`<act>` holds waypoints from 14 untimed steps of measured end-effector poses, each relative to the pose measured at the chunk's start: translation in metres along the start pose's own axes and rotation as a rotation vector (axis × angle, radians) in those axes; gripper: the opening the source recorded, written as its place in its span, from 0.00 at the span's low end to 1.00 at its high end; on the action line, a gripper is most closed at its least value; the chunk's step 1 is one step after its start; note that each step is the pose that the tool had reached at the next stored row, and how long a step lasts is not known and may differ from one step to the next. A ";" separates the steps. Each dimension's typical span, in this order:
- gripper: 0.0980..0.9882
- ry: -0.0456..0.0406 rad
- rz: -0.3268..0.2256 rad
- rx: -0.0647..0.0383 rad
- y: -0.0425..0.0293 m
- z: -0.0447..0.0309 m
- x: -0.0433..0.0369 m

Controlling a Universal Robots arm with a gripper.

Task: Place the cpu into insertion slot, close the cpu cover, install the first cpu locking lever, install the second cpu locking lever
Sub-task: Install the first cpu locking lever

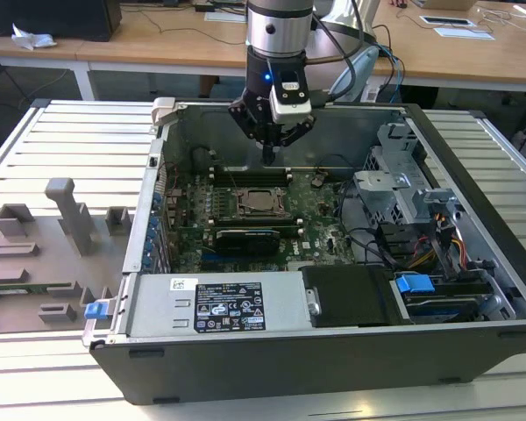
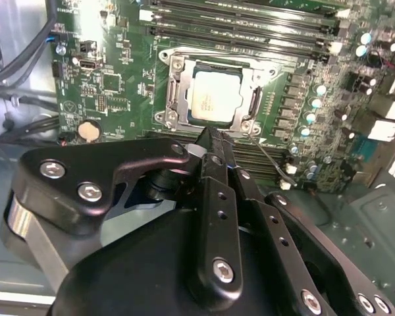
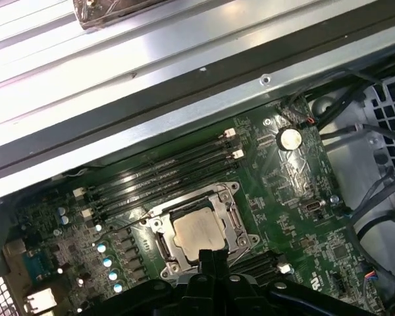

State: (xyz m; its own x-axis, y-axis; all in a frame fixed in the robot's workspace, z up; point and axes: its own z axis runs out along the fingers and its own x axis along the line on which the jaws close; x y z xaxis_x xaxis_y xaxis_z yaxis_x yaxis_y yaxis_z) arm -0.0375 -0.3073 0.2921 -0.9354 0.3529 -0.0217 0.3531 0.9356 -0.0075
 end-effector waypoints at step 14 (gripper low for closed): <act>0.01 -0.0014 -0.187 -0.004 0.0000 0.0000 0.0000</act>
State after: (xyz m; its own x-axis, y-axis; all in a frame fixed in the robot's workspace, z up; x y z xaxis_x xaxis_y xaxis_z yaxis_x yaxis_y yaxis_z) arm -0.0375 -0.3073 0.2921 -0.9847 0.1729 -0.0217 0.1731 0.9849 -0.0075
